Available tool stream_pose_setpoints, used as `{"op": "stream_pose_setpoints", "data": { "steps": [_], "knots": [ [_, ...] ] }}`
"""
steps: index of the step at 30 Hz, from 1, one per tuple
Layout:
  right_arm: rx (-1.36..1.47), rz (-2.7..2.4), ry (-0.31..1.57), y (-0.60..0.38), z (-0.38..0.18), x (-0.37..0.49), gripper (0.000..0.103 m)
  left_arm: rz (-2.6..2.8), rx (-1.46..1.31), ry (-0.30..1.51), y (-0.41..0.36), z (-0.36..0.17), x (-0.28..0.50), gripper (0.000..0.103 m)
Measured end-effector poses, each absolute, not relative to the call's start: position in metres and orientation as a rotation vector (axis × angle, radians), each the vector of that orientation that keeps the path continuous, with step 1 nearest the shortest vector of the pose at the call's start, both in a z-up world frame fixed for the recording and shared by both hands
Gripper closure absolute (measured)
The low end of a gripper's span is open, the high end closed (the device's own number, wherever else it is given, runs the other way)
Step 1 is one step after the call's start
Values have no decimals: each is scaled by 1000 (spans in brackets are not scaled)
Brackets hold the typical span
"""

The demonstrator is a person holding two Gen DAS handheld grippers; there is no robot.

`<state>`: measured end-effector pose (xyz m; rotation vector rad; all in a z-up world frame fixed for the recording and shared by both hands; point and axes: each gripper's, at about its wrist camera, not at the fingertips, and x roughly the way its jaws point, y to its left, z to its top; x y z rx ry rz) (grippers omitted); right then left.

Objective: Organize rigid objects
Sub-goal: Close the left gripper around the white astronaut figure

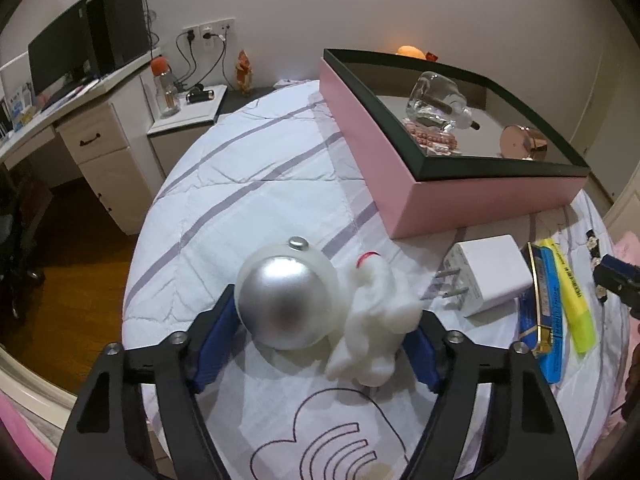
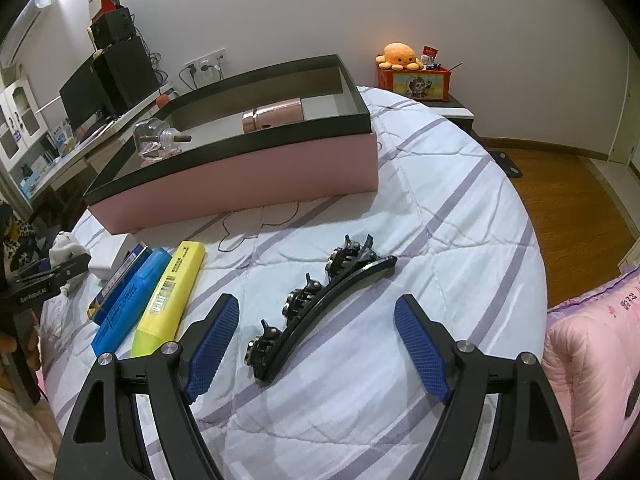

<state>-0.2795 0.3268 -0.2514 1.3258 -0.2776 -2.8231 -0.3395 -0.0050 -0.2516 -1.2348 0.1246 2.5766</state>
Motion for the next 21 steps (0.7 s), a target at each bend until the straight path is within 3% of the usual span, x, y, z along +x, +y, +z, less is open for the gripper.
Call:
{"op": "stream_pose_setpoints", "data": {
  "steps": [21],
  "knots": [
    [1328,-2802,-270,327,-250,-261,22,2564,-1270,115,8,-248,-297,30]
  ]
}}
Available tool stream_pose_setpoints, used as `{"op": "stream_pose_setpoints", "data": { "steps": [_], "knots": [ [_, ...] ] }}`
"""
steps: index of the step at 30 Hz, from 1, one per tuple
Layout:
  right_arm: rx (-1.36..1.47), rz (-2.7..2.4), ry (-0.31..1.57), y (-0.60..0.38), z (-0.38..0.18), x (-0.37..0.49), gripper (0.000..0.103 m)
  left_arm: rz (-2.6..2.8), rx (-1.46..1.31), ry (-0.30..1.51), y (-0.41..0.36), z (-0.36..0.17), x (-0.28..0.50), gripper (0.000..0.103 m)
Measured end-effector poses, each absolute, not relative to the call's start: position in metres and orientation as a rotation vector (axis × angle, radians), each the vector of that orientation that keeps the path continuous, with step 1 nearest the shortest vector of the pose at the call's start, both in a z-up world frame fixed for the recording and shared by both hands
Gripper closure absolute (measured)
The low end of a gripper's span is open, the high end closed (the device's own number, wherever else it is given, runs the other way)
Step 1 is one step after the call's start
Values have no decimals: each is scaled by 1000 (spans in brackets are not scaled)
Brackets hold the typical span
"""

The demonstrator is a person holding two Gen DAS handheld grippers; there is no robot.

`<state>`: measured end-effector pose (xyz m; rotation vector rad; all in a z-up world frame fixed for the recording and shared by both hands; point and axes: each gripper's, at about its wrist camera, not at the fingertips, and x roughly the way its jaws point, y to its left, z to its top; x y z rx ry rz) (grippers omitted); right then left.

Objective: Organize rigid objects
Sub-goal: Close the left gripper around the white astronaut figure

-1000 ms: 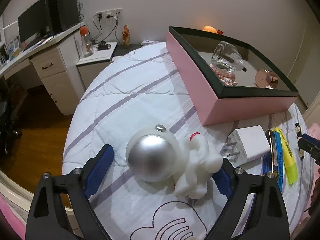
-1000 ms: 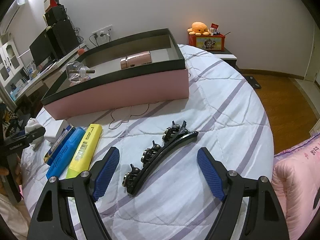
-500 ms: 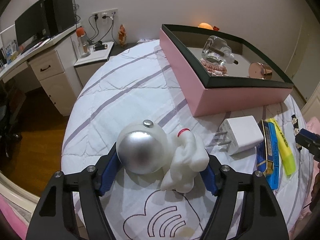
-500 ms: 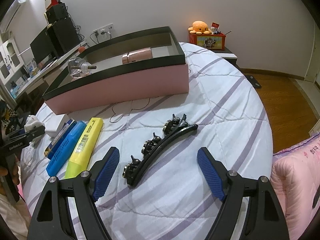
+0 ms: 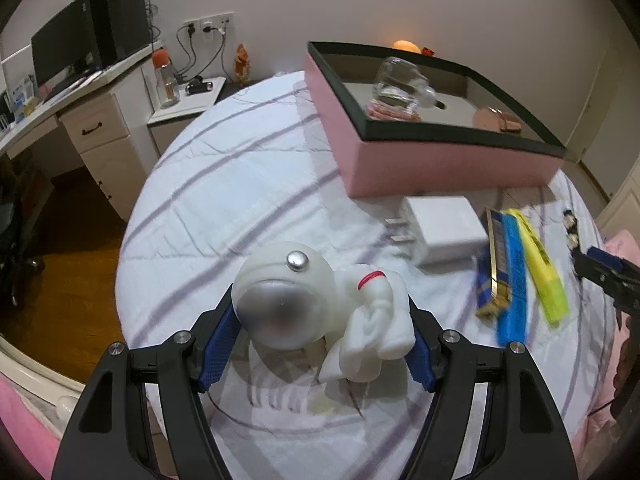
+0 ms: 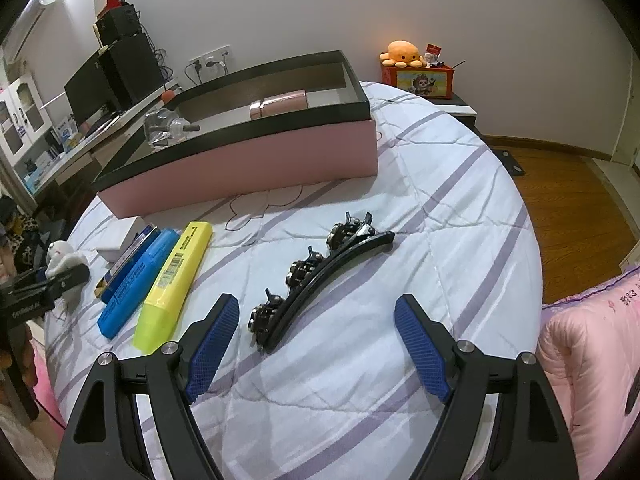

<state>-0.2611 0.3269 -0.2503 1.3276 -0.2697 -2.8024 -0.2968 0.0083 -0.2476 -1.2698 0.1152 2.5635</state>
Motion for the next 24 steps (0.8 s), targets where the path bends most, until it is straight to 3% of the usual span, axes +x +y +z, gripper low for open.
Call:
{"op": "stream_pose_setpoints", "data": {
  "steps": [15,16,18,24],
  "knots": [
    [1311,-2801,-280,326,-251,-256,21,2554,-1159,196,17,-239,-290,18],
    [1305,-2805,-285,326,-251,-255,21,2552,-1159,194,17,-240,-291,19],
    [1294,-2811,-304,327,-251,-254,21,2538,-1176,190,16,-242,-294,31],
    [1293,-2843,-295,323,-252,-256,21,2535,-1185,154,14,-244,-291,32]
  ]
}}
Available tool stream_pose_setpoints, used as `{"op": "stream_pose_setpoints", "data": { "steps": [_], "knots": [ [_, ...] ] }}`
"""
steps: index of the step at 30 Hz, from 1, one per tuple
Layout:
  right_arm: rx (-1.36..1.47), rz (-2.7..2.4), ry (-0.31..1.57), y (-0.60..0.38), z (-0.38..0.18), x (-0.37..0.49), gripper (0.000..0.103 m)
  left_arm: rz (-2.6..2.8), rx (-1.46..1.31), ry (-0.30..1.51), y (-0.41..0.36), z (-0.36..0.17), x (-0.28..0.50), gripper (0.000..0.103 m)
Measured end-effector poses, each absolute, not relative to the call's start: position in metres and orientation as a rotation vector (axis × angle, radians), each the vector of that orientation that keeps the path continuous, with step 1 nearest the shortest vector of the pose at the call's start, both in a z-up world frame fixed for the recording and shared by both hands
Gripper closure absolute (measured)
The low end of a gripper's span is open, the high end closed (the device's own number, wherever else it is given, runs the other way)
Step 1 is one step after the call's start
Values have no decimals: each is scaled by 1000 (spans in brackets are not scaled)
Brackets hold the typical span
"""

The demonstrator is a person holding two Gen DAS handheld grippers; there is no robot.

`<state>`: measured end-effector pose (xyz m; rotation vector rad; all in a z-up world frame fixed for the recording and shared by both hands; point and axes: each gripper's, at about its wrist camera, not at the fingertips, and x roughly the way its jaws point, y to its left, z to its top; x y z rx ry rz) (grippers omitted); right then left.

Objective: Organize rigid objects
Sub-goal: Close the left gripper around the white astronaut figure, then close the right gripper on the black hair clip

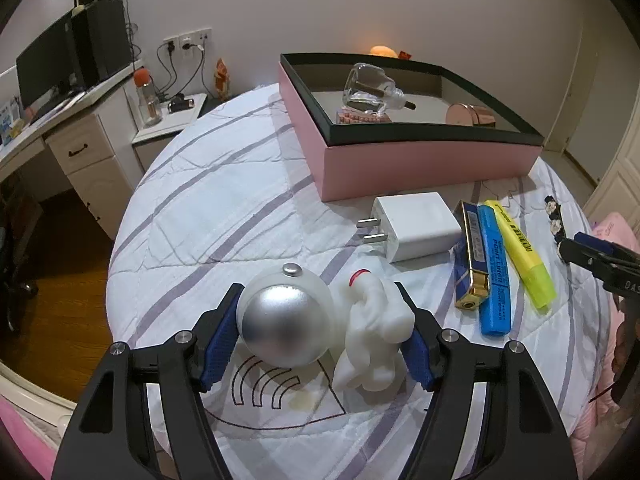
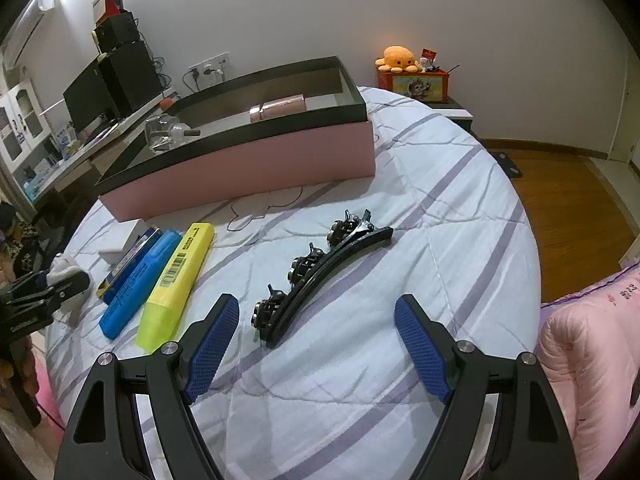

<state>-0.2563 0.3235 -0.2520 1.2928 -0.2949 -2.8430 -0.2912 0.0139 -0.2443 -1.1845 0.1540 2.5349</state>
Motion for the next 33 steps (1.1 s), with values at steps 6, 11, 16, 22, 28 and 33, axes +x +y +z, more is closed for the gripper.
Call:
{"op": "stream_pose_setpoints", "data": {
  "steps": [6,11,16,22,28,33],
  "knots": [
    [1230,-2886,-374,325,-253,-257,21,2527,-1210,98,19,-245,-287,32],
    [1250,-2908,-292,319,-255,-265,22,2516,-1212,119,24,-245,-284,31],
    [1281,-2889,-186,318,-254,-275,45,2505,-1234,136,25,-250,-284,31],
    [1253,-2769,-112,311,-252,-283,83,2499,-1233,122,24,-249,-284,31],
    [1236,-2733,-63,304,-253,-282,83,2490,-1227,124,22,-250,-285,31],
    [1260,-2757,-35,300,-255,-290,78,2494,-1223,136,23,-249,-284,31]
  ]
}}
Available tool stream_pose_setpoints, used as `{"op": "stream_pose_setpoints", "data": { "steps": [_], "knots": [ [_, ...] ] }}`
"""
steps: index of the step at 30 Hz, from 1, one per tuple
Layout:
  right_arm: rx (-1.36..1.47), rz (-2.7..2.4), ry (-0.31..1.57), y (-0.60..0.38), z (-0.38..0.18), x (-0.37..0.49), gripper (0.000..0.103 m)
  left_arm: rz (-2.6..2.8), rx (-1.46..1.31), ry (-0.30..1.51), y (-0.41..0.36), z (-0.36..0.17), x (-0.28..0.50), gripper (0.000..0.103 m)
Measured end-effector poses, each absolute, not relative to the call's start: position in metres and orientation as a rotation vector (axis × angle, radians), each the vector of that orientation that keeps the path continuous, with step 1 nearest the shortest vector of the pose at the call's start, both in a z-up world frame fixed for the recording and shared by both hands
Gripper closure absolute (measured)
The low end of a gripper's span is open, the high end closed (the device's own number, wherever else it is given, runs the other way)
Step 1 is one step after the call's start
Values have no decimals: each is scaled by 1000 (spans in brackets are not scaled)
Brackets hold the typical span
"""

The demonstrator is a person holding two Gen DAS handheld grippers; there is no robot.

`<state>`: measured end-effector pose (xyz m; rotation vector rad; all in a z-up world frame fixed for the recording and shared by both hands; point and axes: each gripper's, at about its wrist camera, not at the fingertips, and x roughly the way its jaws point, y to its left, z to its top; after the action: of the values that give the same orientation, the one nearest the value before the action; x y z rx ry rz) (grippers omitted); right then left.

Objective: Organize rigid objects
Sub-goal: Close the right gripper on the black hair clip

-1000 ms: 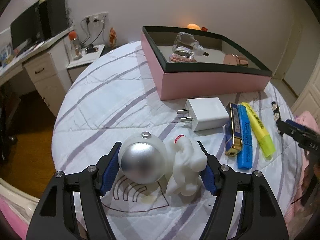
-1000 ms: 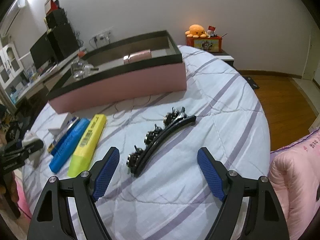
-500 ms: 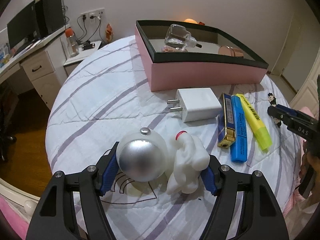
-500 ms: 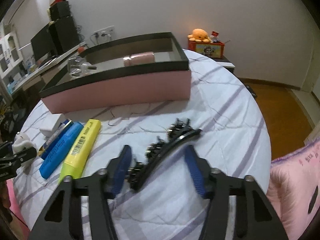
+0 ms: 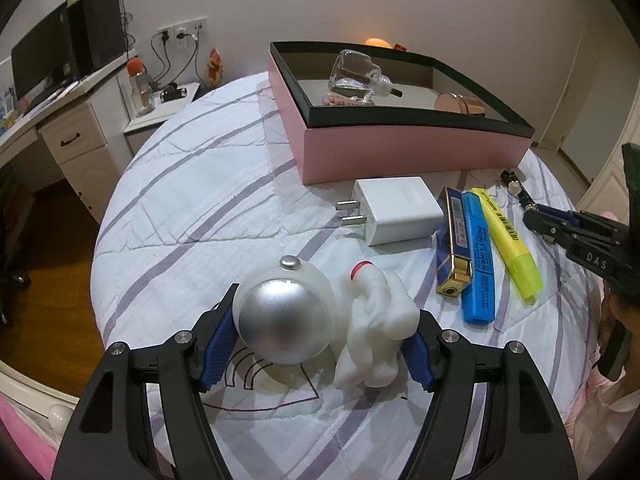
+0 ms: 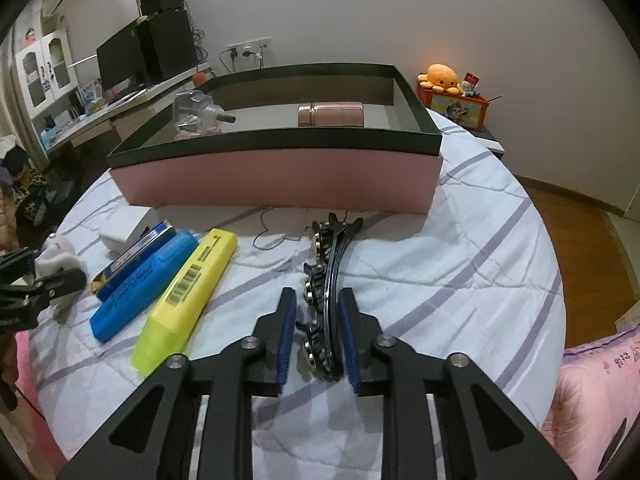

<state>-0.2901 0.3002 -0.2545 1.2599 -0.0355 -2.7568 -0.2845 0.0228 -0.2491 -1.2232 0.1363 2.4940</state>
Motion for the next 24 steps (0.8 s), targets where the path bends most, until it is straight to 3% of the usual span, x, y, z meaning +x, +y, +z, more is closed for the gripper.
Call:
{"op": "stream_pose_setpoints", "data": {
  "steps": [4,10,16,24],
  "knots": [
    [1274,-2764,-13,295,-254,-299,66,2500,-1222,141,23,-249,-284,31],
    [1285,-2770,4,293,-255,-301,66,2504,-1219,175,25,-249,-283,32],
    [1272,-2764,-61,303,-252,-299,85,2516,-1220,184,26,-247,-281,32],
    [1230,-2724,-193,312,-249,-292,86,2514,-1178,197,30,-234,-272,32]
  ]
}}
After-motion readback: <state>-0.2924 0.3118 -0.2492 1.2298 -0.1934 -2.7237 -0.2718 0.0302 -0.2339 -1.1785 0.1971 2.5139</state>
